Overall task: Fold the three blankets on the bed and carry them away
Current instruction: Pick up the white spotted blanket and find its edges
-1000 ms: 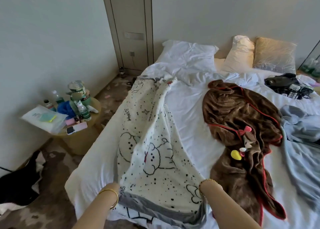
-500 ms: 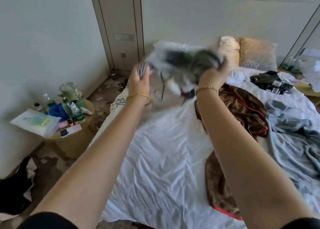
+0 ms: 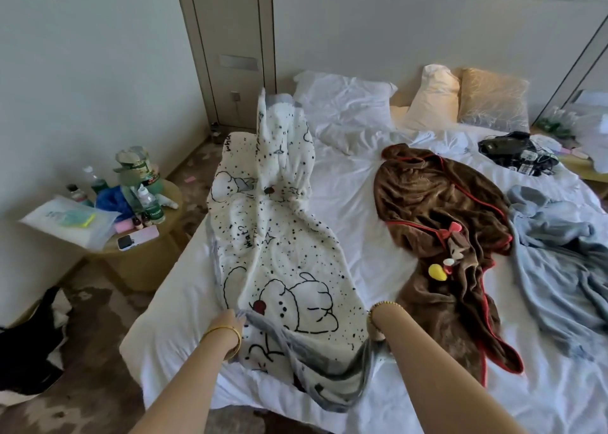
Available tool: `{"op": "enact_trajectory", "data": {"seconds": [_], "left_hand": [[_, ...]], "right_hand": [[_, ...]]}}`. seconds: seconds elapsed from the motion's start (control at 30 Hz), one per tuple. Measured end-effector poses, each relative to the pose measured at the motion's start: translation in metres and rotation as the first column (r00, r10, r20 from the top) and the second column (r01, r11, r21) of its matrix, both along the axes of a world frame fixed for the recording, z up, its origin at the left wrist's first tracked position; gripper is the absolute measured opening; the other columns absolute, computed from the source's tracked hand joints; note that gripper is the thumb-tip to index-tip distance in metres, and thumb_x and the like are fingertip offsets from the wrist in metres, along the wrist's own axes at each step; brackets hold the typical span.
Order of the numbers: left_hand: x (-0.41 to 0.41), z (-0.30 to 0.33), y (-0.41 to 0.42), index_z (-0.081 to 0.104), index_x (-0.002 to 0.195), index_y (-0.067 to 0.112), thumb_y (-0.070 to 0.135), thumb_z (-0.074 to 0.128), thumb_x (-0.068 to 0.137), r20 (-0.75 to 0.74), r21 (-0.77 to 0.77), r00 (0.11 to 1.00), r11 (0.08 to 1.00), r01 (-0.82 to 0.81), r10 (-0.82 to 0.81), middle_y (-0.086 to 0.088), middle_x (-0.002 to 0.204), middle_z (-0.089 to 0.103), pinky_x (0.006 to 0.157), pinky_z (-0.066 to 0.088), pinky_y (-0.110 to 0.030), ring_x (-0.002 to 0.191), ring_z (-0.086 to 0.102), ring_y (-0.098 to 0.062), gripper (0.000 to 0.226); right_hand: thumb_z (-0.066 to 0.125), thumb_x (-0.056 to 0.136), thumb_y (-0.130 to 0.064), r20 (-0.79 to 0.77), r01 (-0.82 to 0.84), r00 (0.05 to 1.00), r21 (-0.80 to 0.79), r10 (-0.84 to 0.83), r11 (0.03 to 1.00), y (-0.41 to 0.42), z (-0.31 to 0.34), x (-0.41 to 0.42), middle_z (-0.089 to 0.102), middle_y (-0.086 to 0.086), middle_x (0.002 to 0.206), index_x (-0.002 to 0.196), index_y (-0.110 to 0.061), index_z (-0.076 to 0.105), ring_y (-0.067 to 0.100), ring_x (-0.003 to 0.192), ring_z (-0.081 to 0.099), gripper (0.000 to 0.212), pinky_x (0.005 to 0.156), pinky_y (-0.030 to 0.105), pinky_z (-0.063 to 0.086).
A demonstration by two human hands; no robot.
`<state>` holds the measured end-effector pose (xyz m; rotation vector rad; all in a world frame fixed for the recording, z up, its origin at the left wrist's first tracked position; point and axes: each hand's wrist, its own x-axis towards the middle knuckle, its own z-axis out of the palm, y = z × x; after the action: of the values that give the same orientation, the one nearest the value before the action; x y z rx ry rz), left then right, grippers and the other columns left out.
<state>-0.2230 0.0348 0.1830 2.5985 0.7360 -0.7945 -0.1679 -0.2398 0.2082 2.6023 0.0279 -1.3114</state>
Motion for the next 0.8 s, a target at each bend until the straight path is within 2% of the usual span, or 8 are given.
{"op": "enact_trajectory", "data": {"seconds": [0.07, 0.1, 0.23, 0.43, 0.6, 0.7, 0.77, 0.8], "left_hand": [[0.011, 0.01, 0.0, 0.046, 0.131, 0.003, 0.02, 0.027, 0.102, 0.075, -0.01, 0.997, 1.0, -0.017, 0.017, -0.015, 0.135, 0.049, 0.103, 0.037, -0.029, 0.124, 0.048, -0.025, 0.038], [0.014, 0.009, 0.002, 0.047, 0.13, 0.002, 0.02, 0.028, 0.102, 0.1, -0.052, 0.994, 0.998, -0.029, 0.034, -0.016, 0.133, 0.051, 0.102, 0.038, -0.03, 0.123, 0.049, -0.026, 0.038], [0.02, 0.001, 0.011, 0.045, 0.132, 0.001, 0.025, 0.031, 0.101, 0.124, -0.129, 0.981, 0.983, -0.134, 0.15, -0.018, 0.134, 0.05, 0.102, 0.037, -0.036, 0.123, 0.048, -0.03, 0.041], [0.044, -0.007, 0.017, 0.047, 0.132, 0.013, 0.041, 0.033, 0.098, 0.213, 0.046, 0.97, 0.99, -0.134, 0.121, -0.009, 0.135, 0.046, 0.099, 0.041, -0.035, 0.125, 0.04, -0.026, 0.046], [0.099, -0.013, 0.013, 0.041, 0.135, 0.007, 0.027, 0.042, 0.098, 0.321, -0.346, 0.916, 0.93, -0.124, 0.241, -0.016, 0.134, 0.051, 0.1, 0.038, -0.033, 0.121, 0.049, -0.029, 0.042], [0.139, -0.02, 0.016, 0.043, 0.134, 0.005, 0.024, 0.05, 0.095, 0.323, -0.433, 0.861, 0.87, -0.235, 0.394, -0.015, 0.135, 0.05, 0.101, 0.036, -0.032, 0.124, 0.047, -0.03, 0.045], [0.166, -0.027, 0.019, 0.051, 0.126, 0.003, 0.024, 0.055, 0.092, 0.301, -0.444, 0.836, 0.843, -0.304, 0.46, -0.017, 0.125, 0.056, 0.099, 0.04, -0.033, 0.118, 0.051, -0.032, 0.041], [0.178, -0.03, 0.02, 0.052, 0.124, 0.003, 0.026, 0.056, 0.091, 0.276, -0.44, 0.836, 0.835, -0.33, 0.475, -0.017, 0.124, 0.057, 0.097, 0.041, -0.032, 0.117, 0.052, -0.032, 0.041]], "right_hand": [[0.046, 0.09, -0.009, 0.051, 0.092, 0.994, 0.083, -0.096, 0.992, 0.005, -0.001, 0.005, 0.057, 0.005, 0.087, 0.083, -0.007, 0.055, 0.023, 0.085, 0.057, 0.012, 0.065, 0.024, 0.042], [0.045, 0.09, -0.008, 0.095, 0.151, 0.981, 0.159, -0.168, 0.976, 0.008, 0.001, 0.007, 0.056, 0.005, 0.087, 0.083, -0.009, 0.054, 0.02, 0.079, 0.055, 0.012, 0.06, 0.022, 0.04], [0.04, 0.092, -0.015, 0.304, 0.228, 0.888, 0.36, -0.344, 0.905, 0.009, -0.011, 0.016, 0.062, 0.009, 0.108, 0.112, -0.009, 0.056, 0.024, 0.098, 0.058, 0.026, 0.08, 0.028, 0.044], [0.035, 0.09, -0.012, 0.356, 0.279, 0.781, 0.537, -0.514, 0.796, 0.008, -0.033, 0.04, 0.064, 0.006, 0.098, 0.092, -0.015, 0.055, 0.02, 0.082, 0.055, 0.02, 0.07, 0.027, 0.041], [0.035, 0.083, -0.001, 0.357, 0.244, 0.753, 0.629, -0.553, 0.738, 0.02, -0.045, 0.104, 0.061, 0.01, 0.103, 0.1, -0.011, 0.062, 0.028, 0.098, 0.055, 0.033, 0.081, 0.032, 0.047], [0.03, 0.084, 0.006, 0.196, 0.327, 0.686, 0.777, -0.7, 0.538, 0.026, -0.055, 0.15, 0.06, 0.017, 0.09, 0.1, -0.009, 0.059, 0.024, 0.07, 0.055, 0.036, 0.055, 0.021, 0.048], [0.027, 0.086, 0.009, 0.148, 0.355, 0.653, 0.806, -0.742, 0.473, 0.026, -0.063, 0.18, 0.063, 0.024, 0.092, 0.098, -0.006, 0.056, 0.015, 0.056, 0.047, 0.034, 0.035, 0.01, 0.038], [0.028, 0.087, 0.01, 0.119, 0.377, 0.65, 0.807, -0.751, 0.454, 0.026, -0.069, 0.193, 0.063, 0.026, 0.097, 0.099, -0.005, 0.056, 0.014, 0.055, 0.045, 0.034, 0.034, 0.01, 0.036]]}}
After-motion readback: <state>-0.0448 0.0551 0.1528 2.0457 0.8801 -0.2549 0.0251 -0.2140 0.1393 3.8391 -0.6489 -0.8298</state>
